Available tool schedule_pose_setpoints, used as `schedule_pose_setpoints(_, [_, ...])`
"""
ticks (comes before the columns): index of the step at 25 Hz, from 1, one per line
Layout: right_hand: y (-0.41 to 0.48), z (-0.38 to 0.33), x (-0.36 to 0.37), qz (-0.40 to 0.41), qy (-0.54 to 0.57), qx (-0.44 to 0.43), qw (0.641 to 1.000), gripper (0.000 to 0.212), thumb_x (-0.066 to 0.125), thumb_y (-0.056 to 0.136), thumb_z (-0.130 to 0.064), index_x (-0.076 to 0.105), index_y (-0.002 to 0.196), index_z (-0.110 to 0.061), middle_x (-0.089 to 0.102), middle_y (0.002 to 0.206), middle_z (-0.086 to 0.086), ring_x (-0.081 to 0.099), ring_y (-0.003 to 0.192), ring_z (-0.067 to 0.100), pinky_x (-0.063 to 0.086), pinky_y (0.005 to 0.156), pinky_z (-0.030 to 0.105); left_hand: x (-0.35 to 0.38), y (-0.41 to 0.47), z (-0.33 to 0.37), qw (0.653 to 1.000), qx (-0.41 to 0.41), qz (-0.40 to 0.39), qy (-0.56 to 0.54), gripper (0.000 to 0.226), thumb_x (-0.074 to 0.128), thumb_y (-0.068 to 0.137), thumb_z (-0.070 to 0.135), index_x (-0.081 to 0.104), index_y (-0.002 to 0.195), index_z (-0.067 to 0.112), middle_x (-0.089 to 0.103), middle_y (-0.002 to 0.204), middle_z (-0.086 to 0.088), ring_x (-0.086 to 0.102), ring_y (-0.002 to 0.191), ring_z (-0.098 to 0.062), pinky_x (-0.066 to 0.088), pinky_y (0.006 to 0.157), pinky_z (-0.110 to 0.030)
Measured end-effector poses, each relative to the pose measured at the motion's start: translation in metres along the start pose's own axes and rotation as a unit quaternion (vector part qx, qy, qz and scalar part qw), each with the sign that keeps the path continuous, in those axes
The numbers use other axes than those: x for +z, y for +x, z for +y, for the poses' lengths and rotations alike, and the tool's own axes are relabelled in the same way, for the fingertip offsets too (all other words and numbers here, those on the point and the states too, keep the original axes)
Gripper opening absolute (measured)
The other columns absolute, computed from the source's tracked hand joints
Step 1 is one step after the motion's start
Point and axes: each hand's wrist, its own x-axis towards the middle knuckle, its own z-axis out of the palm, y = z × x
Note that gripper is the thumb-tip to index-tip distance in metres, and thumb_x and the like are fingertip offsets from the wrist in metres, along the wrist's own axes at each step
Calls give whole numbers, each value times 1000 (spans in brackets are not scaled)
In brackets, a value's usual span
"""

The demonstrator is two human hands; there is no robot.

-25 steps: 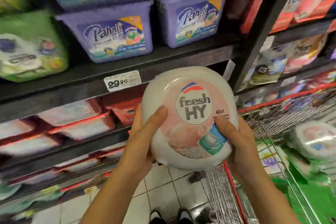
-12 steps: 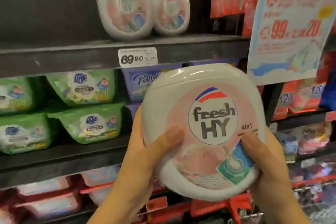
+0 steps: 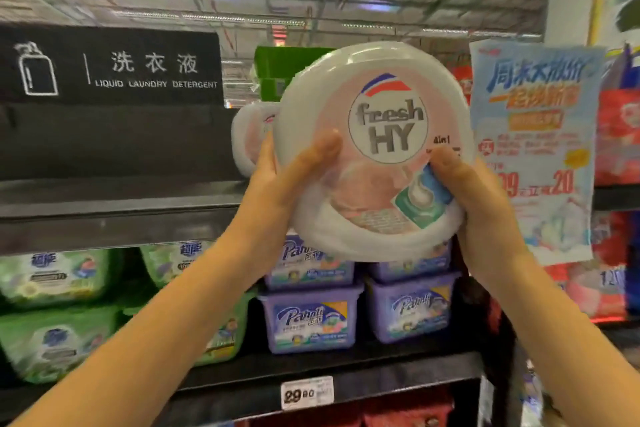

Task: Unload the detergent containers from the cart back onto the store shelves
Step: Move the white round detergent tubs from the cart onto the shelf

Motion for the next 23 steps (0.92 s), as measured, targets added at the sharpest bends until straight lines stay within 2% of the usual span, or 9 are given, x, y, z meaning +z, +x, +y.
schedule_pose_setpoints(3, [47, 6, -3, -47, -11, 6, 999, 27, 71, 73, -55, 68, 80, -29, 68, 73, -12, 65, 68, 5, 51, 64, 17, -11, 47, 5, 999, -3, 14, 39, 73, 71, 74, 37, 43, 139, 17, 63, 128, -12, 64, 112, -26, 54, 92, -44])
schedule_pose_setpoints(6, [76, 23, -2, -55, -29, 32, 998, 77, 75, 56, -71, 66, 107, -14, 70, 100, 7, 67, 90, 19, 55, 84, 34, -25, 80, -6, 997, -36, 7, 64, 75, 70, 75, 45, 41, 140, 23, 65, 124, -6, 69, 104, -22, 59, 80, -39])
schedule_pose_setpoints(8, [88, 34, -2, -65, -47, 49, 996, 103, 75, 51, -74, 60, 112, 8, 62, 101, 19, 62, 90, 28, 51, 87, 41, -32, 93, -20, 994, -74, 20, 84, 80, 68, 71, 51, 38, 141, 28, 63, 126, -6, 66, 107, -26, 56, 87, -47])
schedule_pose_setpoints(10, [97, 48, -7, -86, -54, 56, 993, 86, 72, 73, -54, 52, 121, 14, 62, 105, 25, 62, 93, 32, 51, 87, 42, -38, 101, -35, 989, -99, 33, 103, 85, 67, 67, 53, 35, 143, 29, 61, 128, -8, 64, 109, -28, 53, 92, -51])
schedule_pose_setpoints(12, [103, 61, -14, -98, -60, 69, 991, 60, 65, 86, -36, 51, 130, 2, 63, 120, 23, 64, 104, 31, 53, 91, 42, -42, 107, -48, 989, -94, 30, 112, 85, 71, 68, 52, 35, 141, 29, 60, 127, -8, 63, 109, -28, 54, 91, -48])
schedule_pose_setpoints(15, [108, 75, -22, -93, -71, 93, 989, 64, 62, 81, -35, 42, 135, -8, 59, 129, 18, 60, 115, 30, 51, 97, 44, -45, 112, -57, 986, -73, 12, 146, 84, 68, 65, 58, 31, 136, 34, 58, 122, 0, 62, 108, -20, 56, 78, -28])
schedule_pose_setpoints(17, [109, 80, -25, -80, -77, 110, 988, 60, 65, 77, -37, 42, 130, -19, 60, 127, 8, 63, 109, 19, 57, 85, 30, -49, 118, -63, 974, -69, -11, 213, 86, 65, 63, 66, 28, 135, 36, 55, 119, 9, 58, 105, -5, 54, 80, -20])
schedule_pose_setpoints(20, [113, 86, -30, -70, -61, 146, 985, 59, 66, 75, -37, 43, 128, -27, 63, 120, -2, 66, 102, 12, 56, 72, 19, -56, 130, -69, 942, -98, -24, 320, 107, 59, 56, 83, 25, 143, 31, 47, 136, -1, 51, 122, -20, 44, 104, -46])
schedule_pose_setpoints(23, [119, 95, -34, -58, -67, 172, 981, 52, 66, 77, -38, 48, 124, -29, 65, 120, -2, 69, 94, 8, 55, 67, 17, -57, 139, -76, 921, -81, -9, 380, 109, 58, 51, 89, 32, 138, 29, 54, 119, 6, 56, 112, -19, 47, 98, -43])
